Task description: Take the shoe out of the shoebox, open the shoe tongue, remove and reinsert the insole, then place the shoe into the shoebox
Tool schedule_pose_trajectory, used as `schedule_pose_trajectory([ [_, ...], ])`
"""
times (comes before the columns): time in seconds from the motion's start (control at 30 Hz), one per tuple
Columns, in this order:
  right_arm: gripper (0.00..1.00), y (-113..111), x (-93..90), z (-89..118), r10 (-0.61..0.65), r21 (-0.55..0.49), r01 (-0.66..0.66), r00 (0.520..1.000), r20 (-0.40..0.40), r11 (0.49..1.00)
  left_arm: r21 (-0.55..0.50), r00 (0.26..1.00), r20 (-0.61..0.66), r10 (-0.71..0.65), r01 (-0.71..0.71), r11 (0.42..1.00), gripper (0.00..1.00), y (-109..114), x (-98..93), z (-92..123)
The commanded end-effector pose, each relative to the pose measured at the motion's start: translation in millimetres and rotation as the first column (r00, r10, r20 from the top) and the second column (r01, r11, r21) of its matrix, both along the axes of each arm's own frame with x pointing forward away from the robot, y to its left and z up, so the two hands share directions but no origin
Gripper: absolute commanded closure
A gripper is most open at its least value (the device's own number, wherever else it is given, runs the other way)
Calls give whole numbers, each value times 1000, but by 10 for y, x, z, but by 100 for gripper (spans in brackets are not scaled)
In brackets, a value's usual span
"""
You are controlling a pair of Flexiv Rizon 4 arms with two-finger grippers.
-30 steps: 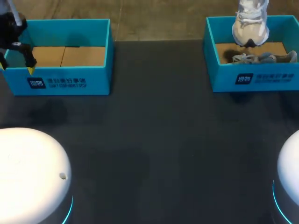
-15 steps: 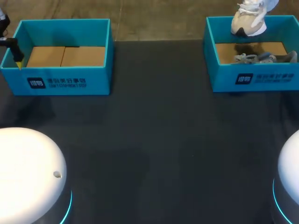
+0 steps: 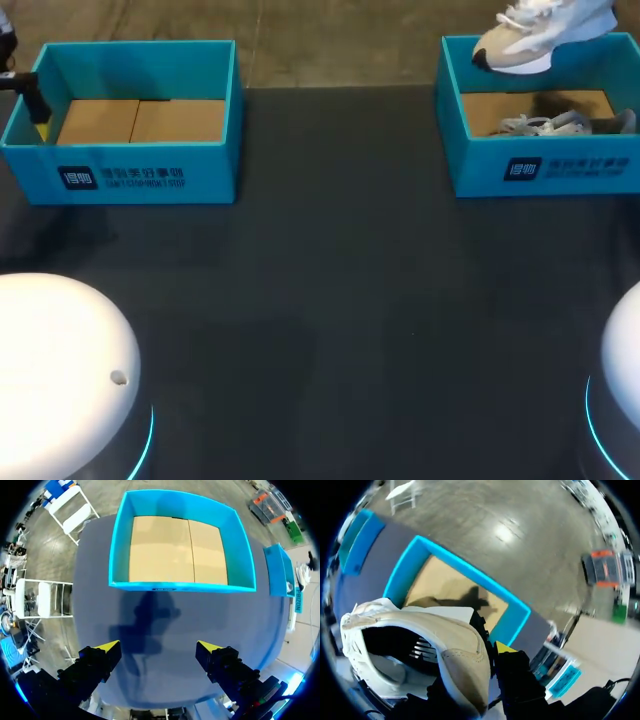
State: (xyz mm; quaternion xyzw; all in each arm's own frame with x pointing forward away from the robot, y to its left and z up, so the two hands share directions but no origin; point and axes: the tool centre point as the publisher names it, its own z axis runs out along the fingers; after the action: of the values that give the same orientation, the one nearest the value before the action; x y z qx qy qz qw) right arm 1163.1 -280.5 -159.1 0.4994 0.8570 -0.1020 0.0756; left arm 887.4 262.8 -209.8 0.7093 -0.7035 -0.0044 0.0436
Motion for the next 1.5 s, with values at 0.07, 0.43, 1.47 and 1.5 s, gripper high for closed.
schedule_pose_trajectory([
  [0.07, 100, -72, -273, -33, -186, -6, 186, 982, 43, 983, -8, 999, -32, -5, 5, 1000, 0, 21, 58, 14],
  [0.43, 100, -72, -273, -33, -186, -6, 186, 982, 43, 983, -8, 999, -32, -5, 5, 1000, 0, 21, 58, 14],
  [1.47, 100, -391, -412, -272, -465, 52, 463, 879, 103, 885, 32, 999, 48, -7, 6, 999, 0, 90, 47, 62],
  [1.5, 100, -395, -427, -314, -469, 44, 467, 877, 108, 883, 32, 999, 48, -7, 6, 999, 0, 90, 47, 62],
])
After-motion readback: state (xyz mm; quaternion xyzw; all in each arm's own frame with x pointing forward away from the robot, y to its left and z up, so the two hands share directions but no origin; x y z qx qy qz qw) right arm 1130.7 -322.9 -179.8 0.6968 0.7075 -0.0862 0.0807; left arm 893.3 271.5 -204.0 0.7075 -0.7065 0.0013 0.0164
